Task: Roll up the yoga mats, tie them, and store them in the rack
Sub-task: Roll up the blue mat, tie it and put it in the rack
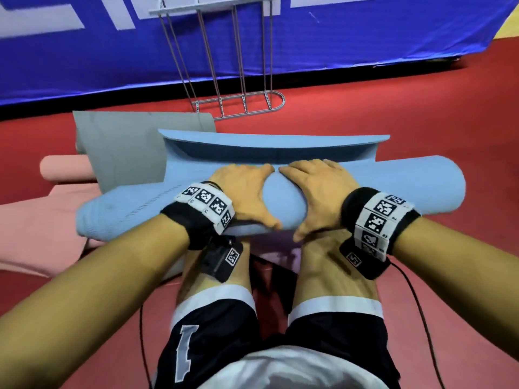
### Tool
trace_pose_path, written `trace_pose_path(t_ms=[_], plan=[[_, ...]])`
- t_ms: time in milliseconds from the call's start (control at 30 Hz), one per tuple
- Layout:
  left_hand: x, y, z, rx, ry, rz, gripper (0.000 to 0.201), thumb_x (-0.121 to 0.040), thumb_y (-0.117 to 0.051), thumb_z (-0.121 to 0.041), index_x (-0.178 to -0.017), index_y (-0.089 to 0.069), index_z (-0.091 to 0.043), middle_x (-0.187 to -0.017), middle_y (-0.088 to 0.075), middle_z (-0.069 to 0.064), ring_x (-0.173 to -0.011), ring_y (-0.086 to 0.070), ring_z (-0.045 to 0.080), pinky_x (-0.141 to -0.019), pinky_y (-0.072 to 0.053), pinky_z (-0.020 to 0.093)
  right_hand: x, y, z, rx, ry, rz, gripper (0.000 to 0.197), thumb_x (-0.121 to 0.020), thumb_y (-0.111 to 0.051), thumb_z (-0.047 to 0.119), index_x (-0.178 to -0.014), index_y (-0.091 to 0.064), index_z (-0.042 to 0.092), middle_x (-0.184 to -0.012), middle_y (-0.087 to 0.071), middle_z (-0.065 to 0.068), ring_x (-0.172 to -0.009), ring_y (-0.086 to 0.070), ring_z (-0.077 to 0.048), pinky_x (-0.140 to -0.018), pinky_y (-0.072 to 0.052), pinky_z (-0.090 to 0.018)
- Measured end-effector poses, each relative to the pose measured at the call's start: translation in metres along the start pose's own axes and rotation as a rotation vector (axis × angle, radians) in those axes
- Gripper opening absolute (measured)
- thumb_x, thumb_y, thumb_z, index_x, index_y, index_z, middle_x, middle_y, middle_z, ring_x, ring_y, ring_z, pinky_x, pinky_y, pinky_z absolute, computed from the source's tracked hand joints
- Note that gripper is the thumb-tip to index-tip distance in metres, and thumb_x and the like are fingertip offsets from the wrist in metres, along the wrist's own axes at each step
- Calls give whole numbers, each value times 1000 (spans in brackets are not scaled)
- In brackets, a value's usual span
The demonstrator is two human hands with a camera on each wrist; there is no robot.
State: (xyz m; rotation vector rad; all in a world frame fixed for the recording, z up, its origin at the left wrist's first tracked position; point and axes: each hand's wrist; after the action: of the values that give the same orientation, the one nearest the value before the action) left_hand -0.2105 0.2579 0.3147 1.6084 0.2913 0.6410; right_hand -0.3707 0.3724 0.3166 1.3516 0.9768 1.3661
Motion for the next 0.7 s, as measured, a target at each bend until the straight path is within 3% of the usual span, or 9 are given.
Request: trace_pose_path(t_ms=[67,200,333,433,567,700], plan=[[-8,4,3,10,-7,45,104,-41,-59,-95,-123,-48,-33,-110,-69,-8,-95,-66,26,-78,-51,38,4,-9,3,77,-39,6,146,-42,-87,72,-159,-15,22,-161,-29,0,-146,-31,-24,-120,-21,-53],[-15,2,0,6,-13,48,101,-43,-57,-95,-123,-46,-33,-113,-67,-7,-98,-64,26,-80,-50,39,-5,-14,-2,121,-59,-68,124,-49,-86,59,-152,-26,22,-146,-46,-1,-133,-45,-27,-111,-32,-51],[-5,-16,-8,-123,-30,-116,119,-50,-59,-91,-146,-35,-24,-133,-58,1,-115,-61,29,-91,-49,43,-15,-6,-11,77,-58,-33,117,-46,-86,58,-145,-33,26,-131,-55,2,-122,-52,-26,-102,-43,-48],[1,-31,-12,-186,-37,-216,126,-52,-65,-84,-152,-28,-17,-147,-49,7,-127,-53,31,-102,-43,49,-23,0,-13,44,-66,4,114,-42,-87,59,-140,-37,30,-122,-58,5,-118,-55,-25,-97,-46,-46],[-2,-30,-14,-201,2,-212,129,-49,-75,-78,-152,-24,-19,-145,-48,7,-125,-53,32,-102,-42,50,-27,-2,-15,56,-62,-24,123,-40,-87,63,-146,-34,29,-128,-56,4,-120,-54,-25,-100,-45,-45],[-5,-23,-8,-173,11,-192,122,-48,-74,-73,-149,-28,-21,-135,-54,2,-116,-58,29,-94,-45,46,-14,-24,-15,104,-12,-240,125,-42,-85,65,-150,-39,21,-149,-47,-7,-130,-50,-32,-107,-37,-51]])
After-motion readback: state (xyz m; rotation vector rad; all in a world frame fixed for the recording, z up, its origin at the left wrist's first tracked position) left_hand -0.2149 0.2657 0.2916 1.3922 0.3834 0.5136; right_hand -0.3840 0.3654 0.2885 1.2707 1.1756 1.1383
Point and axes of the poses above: each hand's wrist, its own x-axis away from the middle knuckle, its own y-axis out of the back of the hand, z = x × y
